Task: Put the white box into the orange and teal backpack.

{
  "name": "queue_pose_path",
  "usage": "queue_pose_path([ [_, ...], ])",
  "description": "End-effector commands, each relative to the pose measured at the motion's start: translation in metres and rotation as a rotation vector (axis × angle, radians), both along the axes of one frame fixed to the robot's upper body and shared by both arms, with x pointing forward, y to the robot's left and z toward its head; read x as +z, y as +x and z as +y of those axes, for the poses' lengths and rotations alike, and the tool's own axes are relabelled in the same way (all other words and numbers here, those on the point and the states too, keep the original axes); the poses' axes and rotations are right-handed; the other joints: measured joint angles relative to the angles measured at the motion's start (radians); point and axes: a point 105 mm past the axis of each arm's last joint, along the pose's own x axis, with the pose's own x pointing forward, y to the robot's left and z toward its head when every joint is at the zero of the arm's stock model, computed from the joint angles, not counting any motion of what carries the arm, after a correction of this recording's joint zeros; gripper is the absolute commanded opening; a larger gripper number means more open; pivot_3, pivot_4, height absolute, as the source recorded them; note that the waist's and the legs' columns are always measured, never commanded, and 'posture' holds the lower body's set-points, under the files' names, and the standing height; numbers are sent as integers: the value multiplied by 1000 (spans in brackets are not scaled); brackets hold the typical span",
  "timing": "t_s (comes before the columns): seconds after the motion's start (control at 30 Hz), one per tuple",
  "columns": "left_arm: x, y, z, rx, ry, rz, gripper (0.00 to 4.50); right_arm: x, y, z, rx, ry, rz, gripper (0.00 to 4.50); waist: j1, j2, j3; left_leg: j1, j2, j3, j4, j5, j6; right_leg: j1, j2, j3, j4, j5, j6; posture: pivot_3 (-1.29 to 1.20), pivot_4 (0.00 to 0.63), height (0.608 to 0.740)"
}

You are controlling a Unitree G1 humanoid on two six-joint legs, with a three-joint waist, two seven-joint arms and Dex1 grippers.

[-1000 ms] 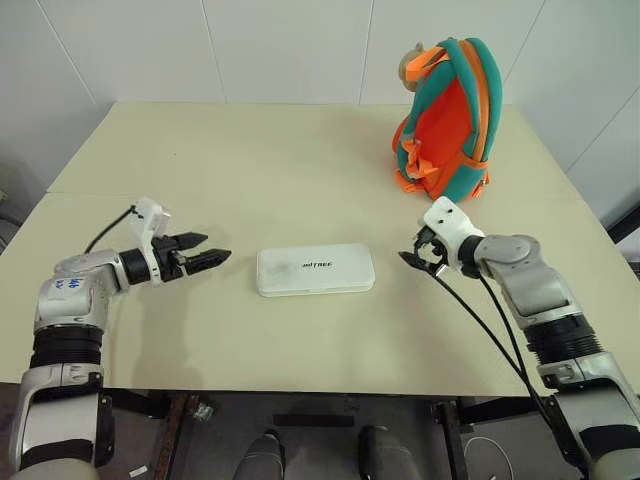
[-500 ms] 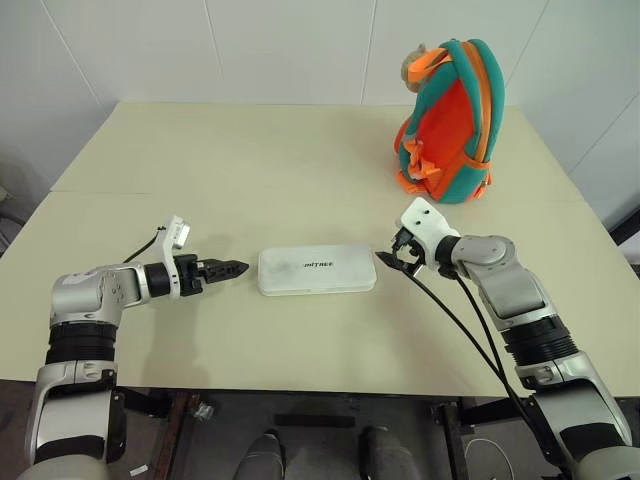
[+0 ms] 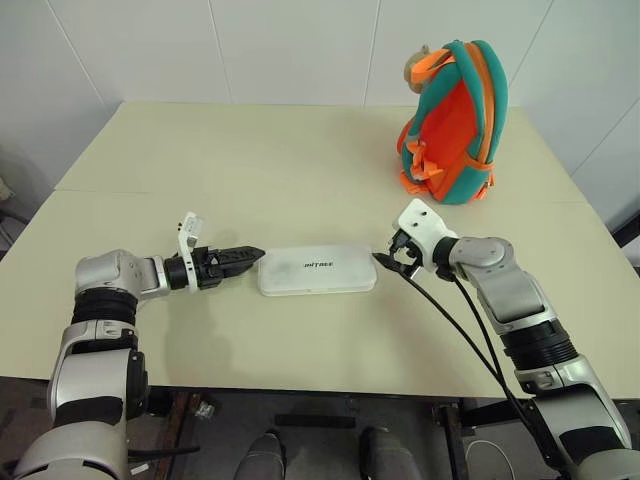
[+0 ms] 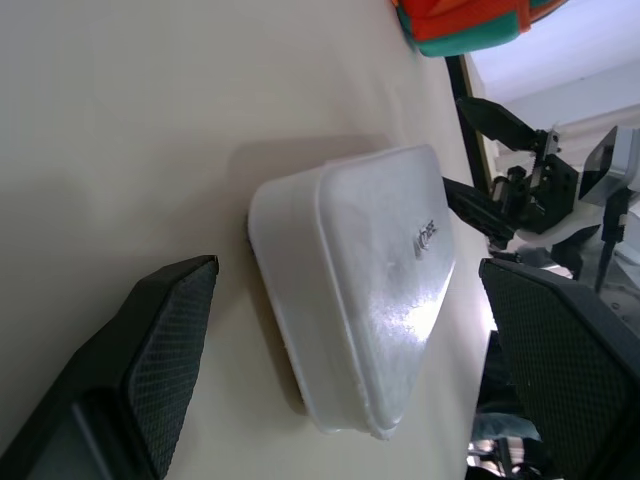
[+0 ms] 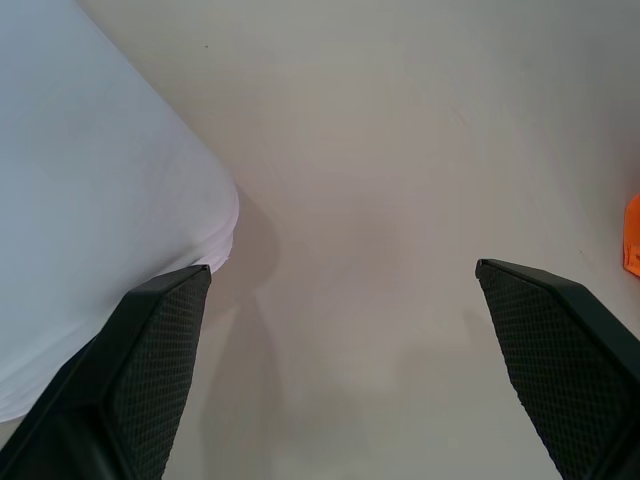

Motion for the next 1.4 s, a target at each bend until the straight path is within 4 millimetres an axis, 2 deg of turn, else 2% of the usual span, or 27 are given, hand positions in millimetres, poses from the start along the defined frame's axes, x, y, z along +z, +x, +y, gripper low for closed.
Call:
queue_pose_path([
  [0.03,-20,-8,-8,-35,1,111,4486,12,-2,8,23,10,-45,4495,0,0,0,0,0,0,0,0,0,0,0,0,0,0,0,0,150,740],
  [0.23,-27,-9,-14,-59,15,141,4486,12,-2,11,25,16,-49,4495,1,0,0,0,0,0,0,0,0,0,0,0,0,0,0,0,150,740],
  [0.5,-26,-4,-19,-50,8,129,4486,14,0,13,32,20,-53,4495,1,0,0,1,0,0,2,0,0,1,0,0,1,0,0,0,150,740],
  [0.6,-29,-5,-22,-60,18,135,3950,14,0,13,30,18,-54,4500,1,0,0,1,0,0,3,0,0,2,0,0,1,0,0,0,150,740],
  [0.67,-29,-5,-23,-65,24,134,3415,14,0,12,29,17,-54,4500,0,0,0,1,0,0,3,0,0,2,0,0,1,0,0,0,150,740],
  [0.83,-26,-4,-28,-78,21,108,1787,16,1,12,29,18,-57,4500,1,0,0,0,0,0,1,0,0,1,0,0,0,0,0,0,150,740],
  [0.9,-26,-3,-29,-85,35,94,1508,17,1,13,30,20,-59,4500,1,0,0,0,0,0,1,0,0,1,0,0,0,0,0,0,150,740],
  [1.4,-15,4,-35,-69,1,41,1498,15,-1,19,37,51,-38,4500,1,0,0,0,0,0,2,0,0,2,0,0,1,0,1,0,150,740],
])
